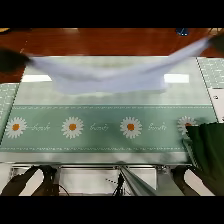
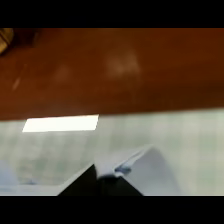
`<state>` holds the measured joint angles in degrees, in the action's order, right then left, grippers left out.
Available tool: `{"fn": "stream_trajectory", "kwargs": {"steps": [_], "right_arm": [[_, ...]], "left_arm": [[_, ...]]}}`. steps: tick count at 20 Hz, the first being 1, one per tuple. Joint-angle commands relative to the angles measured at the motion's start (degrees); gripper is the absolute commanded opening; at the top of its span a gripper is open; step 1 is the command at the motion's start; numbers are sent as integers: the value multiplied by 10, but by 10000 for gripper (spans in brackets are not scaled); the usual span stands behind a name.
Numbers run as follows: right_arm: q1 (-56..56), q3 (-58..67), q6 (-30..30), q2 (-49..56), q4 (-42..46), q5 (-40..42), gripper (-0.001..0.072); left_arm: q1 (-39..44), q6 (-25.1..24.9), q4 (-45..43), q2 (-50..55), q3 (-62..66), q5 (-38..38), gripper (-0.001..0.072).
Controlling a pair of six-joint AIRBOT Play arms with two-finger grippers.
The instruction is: Fold the shirts.
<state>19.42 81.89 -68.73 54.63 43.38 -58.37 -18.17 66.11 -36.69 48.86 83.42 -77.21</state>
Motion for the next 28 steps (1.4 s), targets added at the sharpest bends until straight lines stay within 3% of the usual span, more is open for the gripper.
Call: {"fn": "stream_trajectory", "kwargs": {"steps": [1, 4, 6, 11, 14, 19, 23, 28], "right_arm": [[1, 112, -62, -124, 56, 51, 25], [1, 170, -168, -187, 187, 10, 25], [1, 200, -197, -213, 263, -63, 25], [0, 226, -201, -227, 335, -317, 25], [-8, 226, -185, -193, 331, -455, 25], [-92, 132, -176, -89, 360, -462, 25], [-115, 50, -164, 65, 363, -396, 25], [-115, 51, -168, 246, 338, -256, 25]], "left_arm": [[-2, 53, -90, -89, 233, 54, 20], [-1, 148, -232, -118, 363, 7, 20], [-1, 159, -277, -135, 397, -56, 21], [-2, 163, -309, -127, 390, -265, 21], [-1, 169, -308, -113, 317, -283, 21], [1, 162, -263, -62, 94, -275, 21], [38, 137, -250, 2, -59, -126, 21], [122, 93, -250, 150, -92, 27, 21]]}}
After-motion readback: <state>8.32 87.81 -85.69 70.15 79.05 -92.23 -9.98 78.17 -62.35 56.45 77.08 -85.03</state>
